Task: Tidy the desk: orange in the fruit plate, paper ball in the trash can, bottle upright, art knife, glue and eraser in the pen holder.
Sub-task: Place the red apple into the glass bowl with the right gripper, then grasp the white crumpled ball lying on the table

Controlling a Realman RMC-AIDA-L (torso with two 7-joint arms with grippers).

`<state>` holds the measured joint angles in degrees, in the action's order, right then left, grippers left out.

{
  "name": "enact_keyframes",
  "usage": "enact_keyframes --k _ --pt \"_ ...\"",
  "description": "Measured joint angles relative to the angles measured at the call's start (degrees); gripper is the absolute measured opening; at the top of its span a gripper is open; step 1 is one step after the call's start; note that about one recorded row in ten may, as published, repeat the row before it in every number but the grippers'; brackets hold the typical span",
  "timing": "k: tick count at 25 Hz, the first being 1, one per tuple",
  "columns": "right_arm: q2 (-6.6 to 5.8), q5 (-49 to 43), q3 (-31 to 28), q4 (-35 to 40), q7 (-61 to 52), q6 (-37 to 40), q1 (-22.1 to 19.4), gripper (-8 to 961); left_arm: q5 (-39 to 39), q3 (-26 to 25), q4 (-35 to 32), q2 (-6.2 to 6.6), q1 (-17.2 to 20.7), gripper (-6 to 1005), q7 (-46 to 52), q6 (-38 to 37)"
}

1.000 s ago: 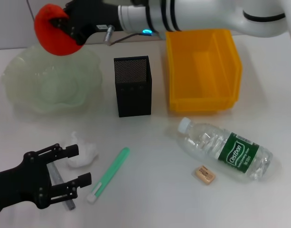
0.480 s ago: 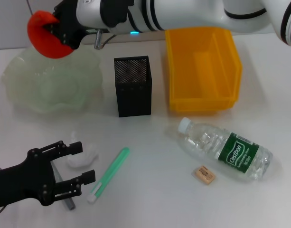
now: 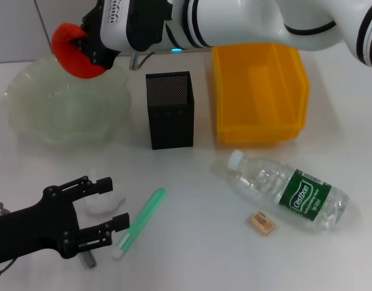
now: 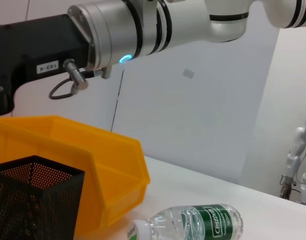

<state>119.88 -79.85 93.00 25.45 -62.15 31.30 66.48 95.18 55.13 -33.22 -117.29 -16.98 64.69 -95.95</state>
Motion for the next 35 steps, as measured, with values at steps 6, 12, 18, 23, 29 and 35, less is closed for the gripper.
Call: enact_keyframes --k 6,12,18,23,29,35 --pt "0.00 0.1 0.1 0.0 0.0 -3.3 -0.1 148 0.0 0.4 0.3 -0.42 -0.5 699 0.0 0.5" --pt "0.00 0.1 0.2 -0.2 0.0 -3.5 -0.5 189 0.0 0.5 0.3 -0.56 -0.8 695 0.0 0.7" --pt "0.00 0.6 0.2 -0.2 -0.4 -3.6 -0.8 375 0.0 0.6 0.3 -0.66 -0.8 692 -0.1 0.7" --pt "0.00 1.5 0.2 2.2 -0.5 -3.6 -2.4 585 0.2 0.7 0.4 -0.67 -0.6 689 -0.4 0.7" --pt "-0.01 2.9 -0.7 16.0 -3.2 -3.2 -12.0 584 0.6 0.4 0.4 -0.51 0.0 686 -0.7 0.4" --pt "-0.51 3.1 -6.9 33.9 -12.3 6.1 -28.1 584 0.6 0.1 0.1 -0.15 0.9 682 -0.7 0.3"
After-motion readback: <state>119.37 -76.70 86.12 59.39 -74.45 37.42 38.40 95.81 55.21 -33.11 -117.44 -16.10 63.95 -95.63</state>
